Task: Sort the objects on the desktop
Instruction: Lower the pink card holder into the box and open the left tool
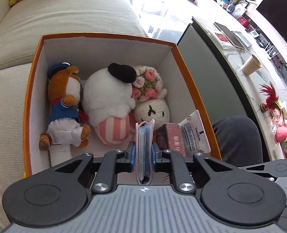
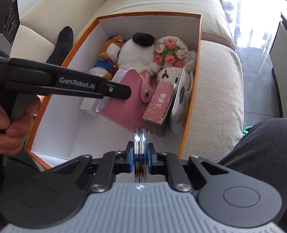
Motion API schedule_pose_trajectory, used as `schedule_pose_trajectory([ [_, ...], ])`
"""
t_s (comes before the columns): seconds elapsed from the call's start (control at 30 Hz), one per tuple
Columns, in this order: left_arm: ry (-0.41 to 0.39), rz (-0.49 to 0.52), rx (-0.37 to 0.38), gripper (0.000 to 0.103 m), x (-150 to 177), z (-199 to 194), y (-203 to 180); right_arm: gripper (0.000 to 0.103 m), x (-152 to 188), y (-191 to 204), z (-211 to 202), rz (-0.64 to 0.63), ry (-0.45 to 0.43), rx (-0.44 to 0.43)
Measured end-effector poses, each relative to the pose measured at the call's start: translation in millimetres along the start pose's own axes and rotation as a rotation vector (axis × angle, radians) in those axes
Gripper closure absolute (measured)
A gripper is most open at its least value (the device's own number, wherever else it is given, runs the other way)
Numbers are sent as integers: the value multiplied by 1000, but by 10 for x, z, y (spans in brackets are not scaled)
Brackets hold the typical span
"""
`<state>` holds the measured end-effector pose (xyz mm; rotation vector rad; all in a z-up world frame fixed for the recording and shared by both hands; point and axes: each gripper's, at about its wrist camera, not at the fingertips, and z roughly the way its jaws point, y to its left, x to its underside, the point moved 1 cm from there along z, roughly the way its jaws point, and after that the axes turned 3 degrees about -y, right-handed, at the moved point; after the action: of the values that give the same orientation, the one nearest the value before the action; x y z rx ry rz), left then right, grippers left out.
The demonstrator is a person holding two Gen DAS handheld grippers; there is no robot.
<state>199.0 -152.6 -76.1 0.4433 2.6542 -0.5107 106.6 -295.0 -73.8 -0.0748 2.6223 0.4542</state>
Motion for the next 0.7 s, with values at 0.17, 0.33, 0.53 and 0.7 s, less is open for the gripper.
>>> schedule_pose_trajectory([
  [0.17, 0, -52, 37, 83, -17, 58, 10, 89, -3, 6, 6, -7, 5, 4],
  [0.33, 13, -66, 63, 79, -33, 84, 31, 89, -34, 62, 59, -53, 32, 7],
  [0.53, 28, -133, 115, 75, -45, 98, 100, 89, -66, 229, 173, -254, 93, 38],
  [0.7, 16, -148, 134, 61, -43, 46, 151, 89, -67, 355, 268, -461, 138, 60],
])
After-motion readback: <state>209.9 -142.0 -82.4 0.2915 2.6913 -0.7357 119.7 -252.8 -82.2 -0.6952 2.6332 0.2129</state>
